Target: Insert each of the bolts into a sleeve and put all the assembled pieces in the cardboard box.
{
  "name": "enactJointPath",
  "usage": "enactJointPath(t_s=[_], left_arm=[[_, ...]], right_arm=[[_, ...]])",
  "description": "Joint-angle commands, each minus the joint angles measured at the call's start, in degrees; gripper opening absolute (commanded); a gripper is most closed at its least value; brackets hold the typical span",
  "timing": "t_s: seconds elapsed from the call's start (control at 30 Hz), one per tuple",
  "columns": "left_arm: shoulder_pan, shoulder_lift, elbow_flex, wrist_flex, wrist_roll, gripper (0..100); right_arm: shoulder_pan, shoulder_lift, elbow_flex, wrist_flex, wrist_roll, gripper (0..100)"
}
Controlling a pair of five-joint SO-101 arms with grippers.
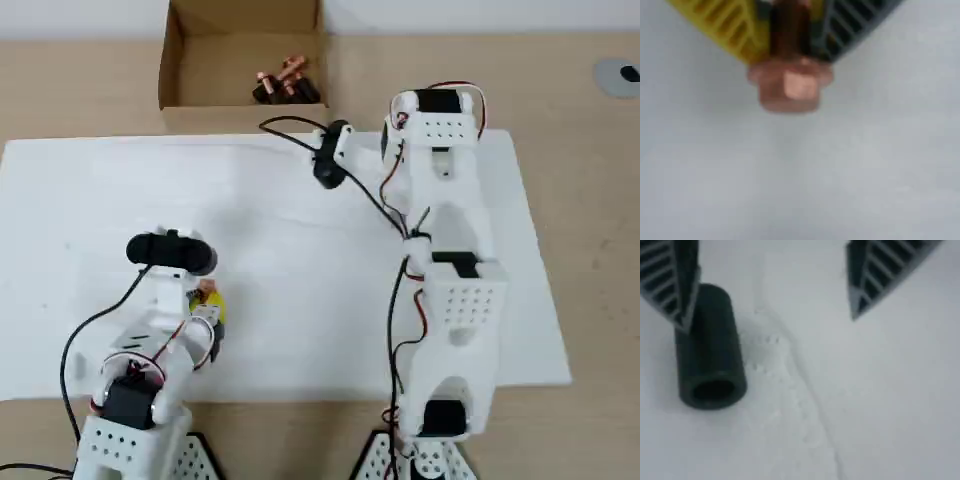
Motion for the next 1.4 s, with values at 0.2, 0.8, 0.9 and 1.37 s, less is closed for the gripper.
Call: enactJointPath(t_s=[0.2,0.8,0.9,1.37], left_arm=[[-0.6,-0.5,-0.4,-0.8,0.0,1],[-0.6,-0.5,-0.4,-0.7,0.0,1],[-0.6,-0.5,-0.4,-0.7,0.0,1],[-0.6,-0.5,-0.4,-0.7,0.0,1]], right_arm=[[1.5,8.4,2.6,0.8,0.9,24.4],[1.4,8.5,3.0,0.9,0.7,34.0],[1.4,8.7,3.0,0.8,0.7,33.9],[-2.2,3.9,6.4,0.9,0.4,30.2]])
